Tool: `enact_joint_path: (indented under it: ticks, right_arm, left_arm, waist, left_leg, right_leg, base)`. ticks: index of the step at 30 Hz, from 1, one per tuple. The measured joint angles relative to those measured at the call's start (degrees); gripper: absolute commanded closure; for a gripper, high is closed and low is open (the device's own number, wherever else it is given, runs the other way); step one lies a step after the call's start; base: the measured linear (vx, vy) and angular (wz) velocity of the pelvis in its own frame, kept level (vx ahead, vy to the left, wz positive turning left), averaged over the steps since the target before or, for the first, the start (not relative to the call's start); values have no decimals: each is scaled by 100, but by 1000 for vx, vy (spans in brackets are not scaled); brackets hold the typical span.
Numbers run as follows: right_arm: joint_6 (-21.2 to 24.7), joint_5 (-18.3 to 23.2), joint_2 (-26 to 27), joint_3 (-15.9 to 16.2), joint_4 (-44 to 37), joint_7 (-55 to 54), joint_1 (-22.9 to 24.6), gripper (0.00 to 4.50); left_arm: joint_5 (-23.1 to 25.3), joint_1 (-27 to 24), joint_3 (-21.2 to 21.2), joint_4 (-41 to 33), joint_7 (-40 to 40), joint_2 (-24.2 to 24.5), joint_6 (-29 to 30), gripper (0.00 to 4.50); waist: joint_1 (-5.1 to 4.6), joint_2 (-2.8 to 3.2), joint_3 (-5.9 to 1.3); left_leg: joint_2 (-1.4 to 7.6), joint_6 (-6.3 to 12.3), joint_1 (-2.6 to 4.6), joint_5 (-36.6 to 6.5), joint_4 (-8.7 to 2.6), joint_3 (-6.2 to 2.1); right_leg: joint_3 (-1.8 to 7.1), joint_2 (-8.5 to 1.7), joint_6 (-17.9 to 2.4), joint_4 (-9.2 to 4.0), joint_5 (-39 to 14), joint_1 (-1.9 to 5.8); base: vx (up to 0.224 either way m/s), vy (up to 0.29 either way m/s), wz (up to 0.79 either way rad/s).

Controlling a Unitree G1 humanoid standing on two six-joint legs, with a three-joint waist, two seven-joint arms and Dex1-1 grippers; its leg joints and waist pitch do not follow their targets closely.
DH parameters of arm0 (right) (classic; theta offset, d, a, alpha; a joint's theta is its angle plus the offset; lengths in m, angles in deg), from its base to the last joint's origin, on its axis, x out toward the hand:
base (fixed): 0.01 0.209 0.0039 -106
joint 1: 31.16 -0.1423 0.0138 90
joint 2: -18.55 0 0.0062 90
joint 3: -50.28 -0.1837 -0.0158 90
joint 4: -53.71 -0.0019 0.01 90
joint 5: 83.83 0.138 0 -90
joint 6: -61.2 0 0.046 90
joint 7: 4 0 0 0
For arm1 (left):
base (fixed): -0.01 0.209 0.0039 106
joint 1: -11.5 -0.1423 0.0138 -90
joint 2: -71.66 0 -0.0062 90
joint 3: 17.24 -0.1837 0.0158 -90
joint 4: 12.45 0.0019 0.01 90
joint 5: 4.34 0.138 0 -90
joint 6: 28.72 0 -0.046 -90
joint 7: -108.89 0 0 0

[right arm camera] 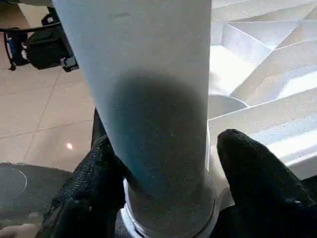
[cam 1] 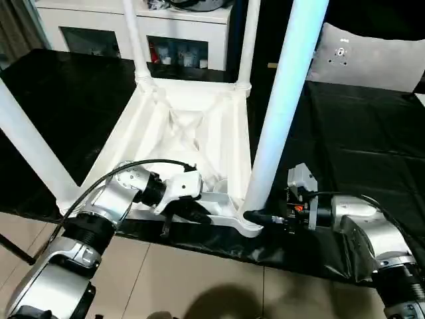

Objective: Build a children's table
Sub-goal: Rotate leg to tighten

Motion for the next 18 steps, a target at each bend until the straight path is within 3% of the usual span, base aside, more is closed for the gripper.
enact_joint_path:
  ticks: [10,18]
  right_arm:
    - [131,77,-71,5,-14,176,0,245]
    - [443,-16,230,-100,-193,-552,57,253]
  left_arm:
    - [-1,0,-1,-2,0,-6,8,450]
    - [39,-51,129,-119,420,-131,597,450]
  waist:
    - [19,0,0]
    - [-7,-1,-1]
  left_leg:
    - [0,0,0,0,0,0]
    - [1,-4,6,3,1,0]
  right_leg:
    - [0,0,0,0,0,0]
    - [1,1,8,4,-4,7]
  base:
    - [0,0,0]
    - [0,0,0]
